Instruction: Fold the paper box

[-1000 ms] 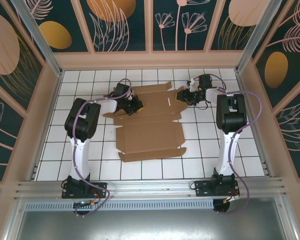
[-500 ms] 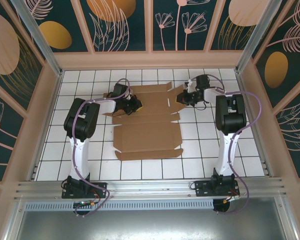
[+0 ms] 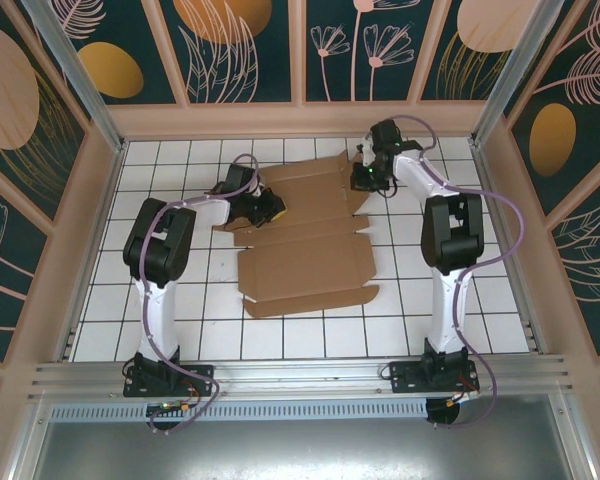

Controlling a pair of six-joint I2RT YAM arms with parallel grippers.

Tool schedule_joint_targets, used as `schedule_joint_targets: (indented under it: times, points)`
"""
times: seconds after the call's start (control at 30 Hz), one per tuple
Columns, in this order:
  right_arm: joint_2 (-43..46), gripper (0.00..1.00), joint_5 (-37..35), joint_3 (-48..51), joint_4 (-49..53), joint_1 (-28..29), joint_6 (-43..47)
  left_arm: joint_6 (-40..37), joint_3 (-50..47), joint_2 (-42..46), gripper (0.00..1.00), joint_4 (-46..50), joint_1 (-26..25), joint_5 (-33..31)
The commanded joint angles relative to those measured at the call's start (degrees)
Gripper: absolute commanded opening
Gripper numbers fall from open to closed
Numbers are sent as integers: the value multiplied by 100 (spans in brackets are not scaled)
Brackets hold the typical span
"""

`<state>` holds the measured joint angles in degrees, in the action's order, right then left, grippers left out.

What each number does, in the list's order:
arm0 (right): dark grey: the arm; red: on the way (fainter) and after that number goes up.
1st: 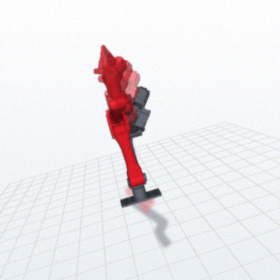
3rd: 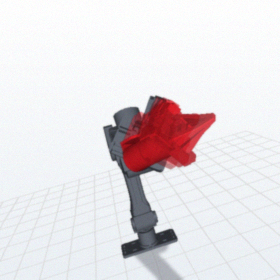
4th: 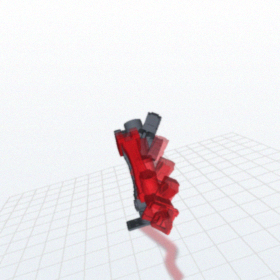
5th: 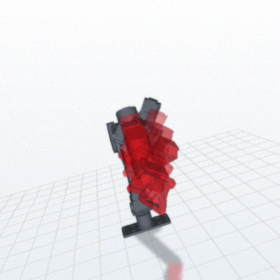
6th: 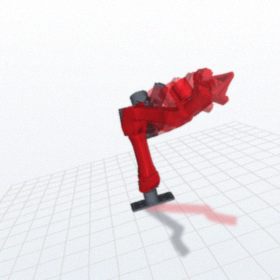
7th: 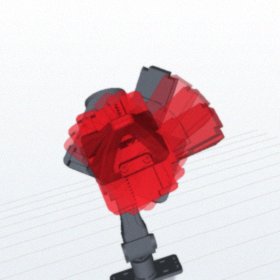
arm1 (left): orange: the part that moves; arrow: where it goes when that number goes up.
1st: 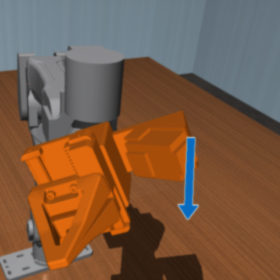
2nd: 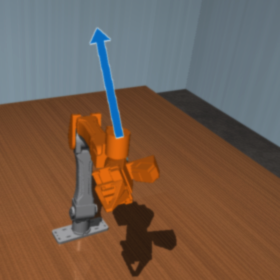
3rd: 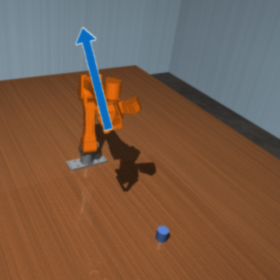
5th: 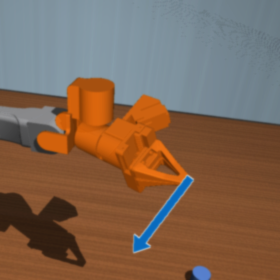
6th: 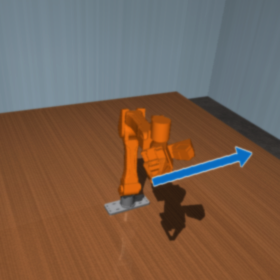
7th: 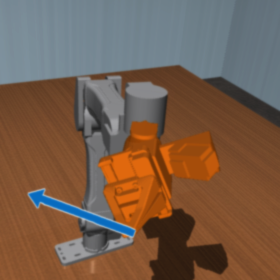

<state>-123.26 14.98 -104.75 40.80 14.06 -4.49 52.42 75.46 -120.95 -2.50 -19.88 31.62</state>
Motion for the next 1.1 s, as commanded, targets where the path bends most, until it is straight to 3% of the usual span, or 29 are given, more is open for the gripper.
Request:
schedule_joint_targets:
  times: [0.0, 0.13, 0.4, 0.63, 0.83, 1.07]
  points:
    - [-58, 0, -1221, -448, 959, 147, 296, -27, 184, 226, 14, 254, 10, -93]
    - [-443, 1, -1857, -1080, 1544, 505, 260, -33, 171, 137, 14, 312, 33, -121]
    - [-1064, 14, -2796, -1627, 1844, 1177, -17, 87, 126, 262, 14, 198, 45, -74]
    - [-1816, 15, -3729, -2404, 2260, 1749, -399, 137, 71, 335, 14, 154, 53, -95]
    - [-2281, 15, -3759, -2883, 2362, 2143, -633, 147, 39, 364, 14, 136, 78, -119]
    - [-2224, 16, -3467, -3068, 2330, 2129, -720, 146, 13, 374, 14, 143, 102, -121]
